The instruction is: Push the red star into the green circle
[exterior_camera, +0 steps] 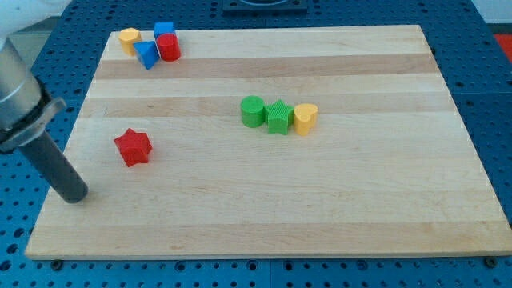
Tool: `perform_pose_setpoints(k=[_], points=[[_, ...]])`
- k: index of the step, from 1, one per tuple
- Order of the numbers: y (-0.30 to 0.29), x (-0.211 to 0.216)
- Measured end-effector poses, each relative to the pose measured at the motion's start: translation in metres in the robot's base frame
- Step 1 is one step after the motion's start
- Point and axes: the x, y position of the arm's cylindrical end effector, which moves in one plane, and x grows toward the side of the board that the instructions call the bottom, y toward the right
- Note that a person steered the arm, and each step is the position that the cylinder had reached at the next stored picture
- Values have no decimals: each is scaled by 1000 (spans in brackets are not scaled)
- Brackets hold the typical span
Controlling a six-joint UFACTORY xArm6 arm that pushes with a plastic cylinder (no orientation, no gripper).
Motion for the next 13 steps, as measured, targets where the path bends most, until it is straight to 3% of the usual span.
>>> perform_pose_setpoints(k=[3, 9, 13], points=[[-4, -59], [111, -63], [121, -95]])
